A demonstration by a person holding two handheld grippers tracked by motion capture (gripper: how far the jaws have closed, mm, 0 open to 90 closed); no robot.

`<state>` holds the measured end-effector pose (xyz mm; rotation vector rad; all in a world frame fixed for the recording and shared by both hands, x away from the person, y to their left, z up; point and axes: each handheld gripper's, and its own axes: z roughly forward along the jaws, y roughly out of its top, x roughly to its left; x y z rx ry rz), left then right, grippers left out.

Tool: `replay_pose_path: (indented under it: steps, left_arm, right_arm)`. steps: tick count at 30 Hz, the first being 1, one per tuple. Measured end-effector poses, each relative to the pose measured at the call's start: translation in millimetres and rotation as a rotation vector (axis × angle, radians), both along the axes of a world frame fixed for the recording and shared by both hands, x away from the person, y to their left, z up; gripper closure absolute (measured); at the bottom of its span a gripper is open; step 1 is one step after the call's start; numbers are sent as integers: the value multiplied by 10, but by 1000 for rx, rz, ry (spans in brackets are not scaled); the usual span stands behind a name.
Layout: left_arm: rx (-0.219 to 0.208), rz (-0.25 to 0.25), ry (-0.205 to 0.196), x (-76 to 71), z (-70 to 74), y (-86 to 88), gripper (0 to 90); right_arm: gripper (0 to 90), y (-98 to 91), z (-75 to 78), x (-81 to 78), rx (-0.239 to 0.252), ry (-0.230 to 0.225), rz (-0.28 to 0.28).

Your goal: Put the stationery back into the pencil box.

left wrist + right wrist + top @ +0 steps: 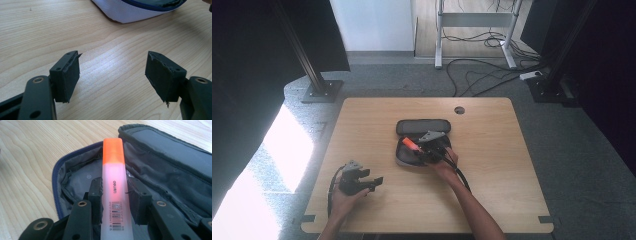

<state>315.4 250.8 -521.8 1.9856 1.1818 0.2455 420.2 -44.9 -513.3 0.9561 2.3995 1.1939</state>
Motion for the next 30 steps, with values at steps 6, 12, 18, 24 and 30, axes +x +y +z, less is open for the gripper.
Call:
replay_pose_path:
  steps: [6, 12, 18, 24, 30]
  left_arm:
    - [2, -2, 1, 1, -4, -3, 284]
    - [4, -4, 2, 2, -8, -7, 284]
    - [7, -3, 6, 6, -18, -10, 284]
    - [7, -3, 5, 5, -20, -11, 283]
    - [8, -2, 6, 7, -20, -2, 283]
  right_arm:
    - [655, 18, -51, 15, -16, 8, 11]
    - [654, 47, -78, 18, -32, 8, 18]
    - [652, 68, -111, 25, -54, 8, 30]
    - [647, 87, -150, 25, -80, 14, 32]
    - [548, 79, -142, 26, -73, 13, 19]
